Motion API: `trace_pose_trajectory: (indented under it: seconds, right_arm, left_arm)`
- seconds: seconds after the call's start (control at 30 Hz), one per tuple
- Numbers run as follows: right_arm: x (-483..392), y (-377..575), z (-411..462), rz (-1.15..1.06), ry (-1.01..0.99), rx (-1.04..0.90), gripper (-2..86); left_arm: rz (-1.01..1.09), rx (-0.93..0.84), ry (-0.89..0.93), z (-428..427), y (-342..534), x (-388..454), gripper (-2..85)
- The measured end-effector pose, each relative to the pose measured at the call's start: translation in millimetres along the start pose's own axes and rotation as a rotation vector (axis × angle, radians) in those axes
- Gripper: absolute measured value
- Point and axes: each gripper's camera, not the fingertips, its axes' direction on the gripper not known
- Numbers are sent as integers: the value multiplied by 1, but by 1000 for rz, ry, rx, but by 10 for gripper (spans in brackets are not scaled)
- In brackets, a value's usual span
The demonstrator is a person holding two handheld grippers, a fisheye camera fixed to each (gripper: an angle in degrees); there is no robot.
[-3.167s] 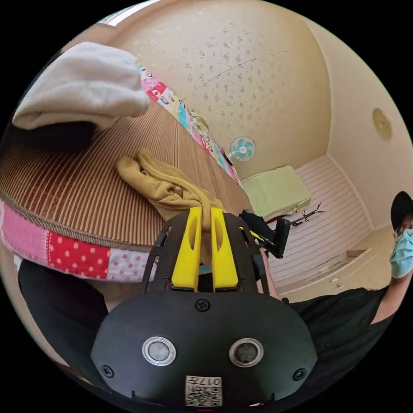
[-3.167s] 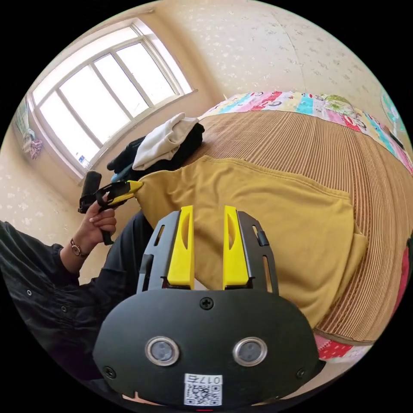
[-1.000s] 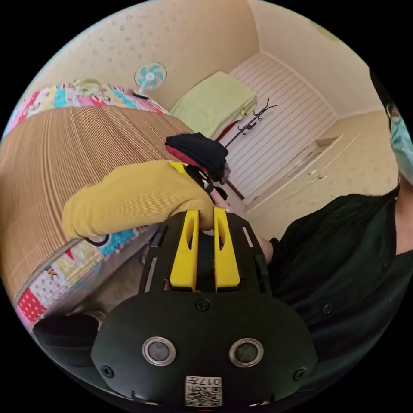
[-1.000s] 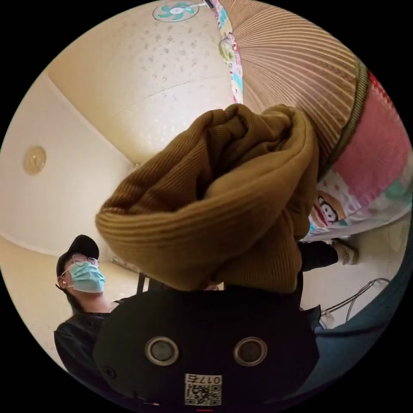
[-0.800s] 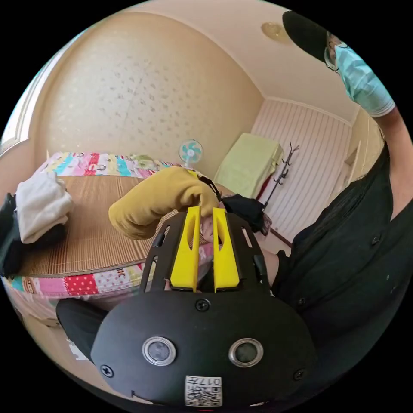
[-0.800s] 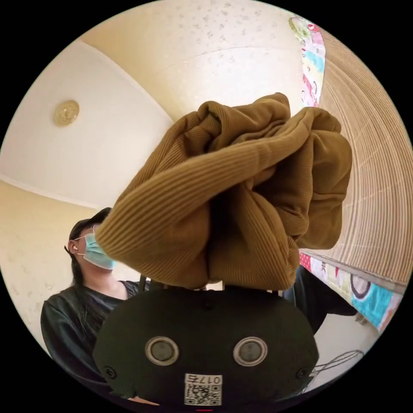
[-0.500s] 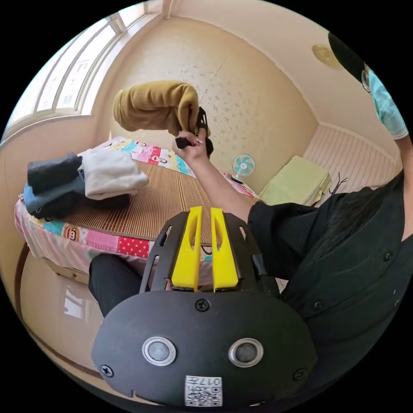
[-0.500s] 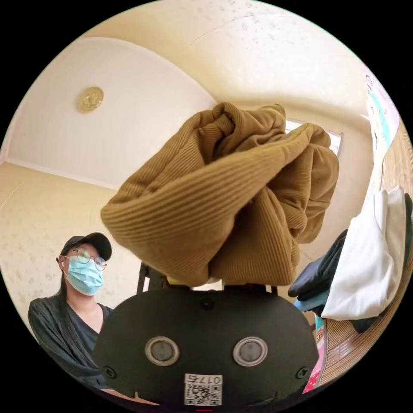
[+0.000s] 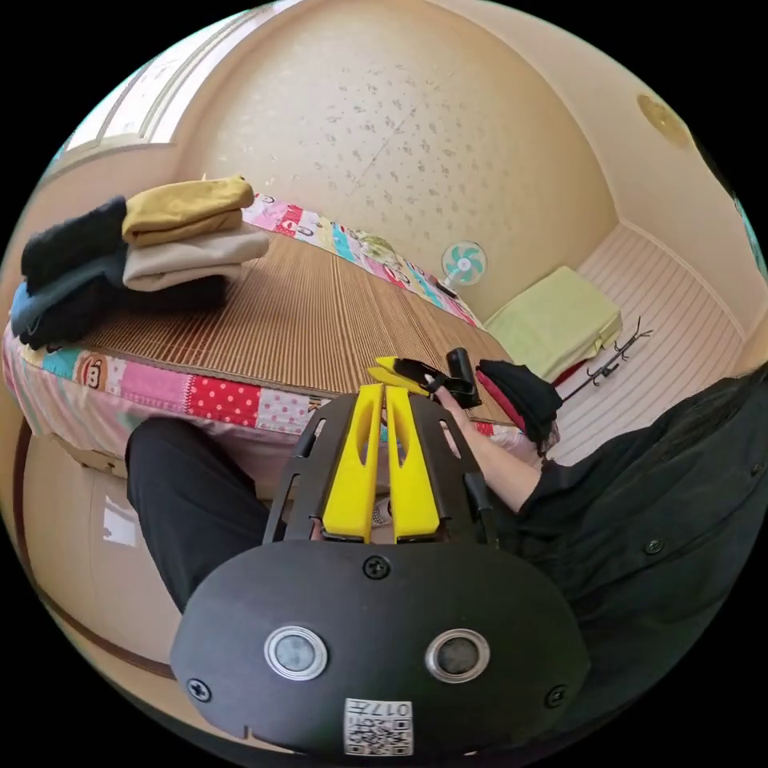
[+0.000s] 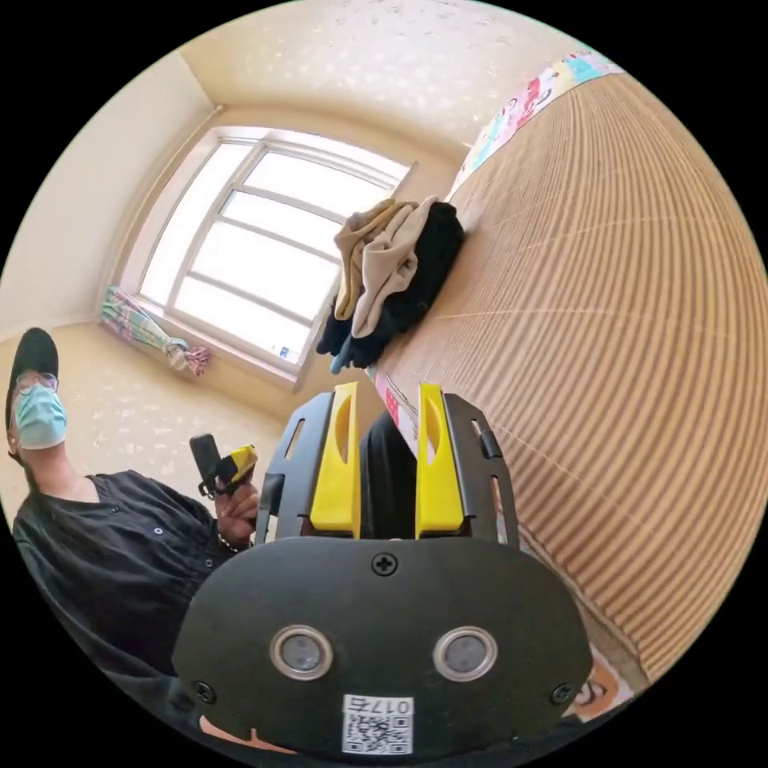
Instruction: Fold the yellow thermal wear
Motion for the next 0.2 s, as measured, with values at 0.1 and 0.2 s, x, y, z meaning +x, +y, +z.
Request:
trace_pose_trajectory:
  seconds: [0.1,0.2]
  right_arm:
    - [-2,58,-132,61,307,158,110]
    - [0,133,-249,241,515,408,110]
  left_arm:
    - [180,-74,-30,47,-24,33,-10]
    - [246,-122,-56,93,-40,60,-10]
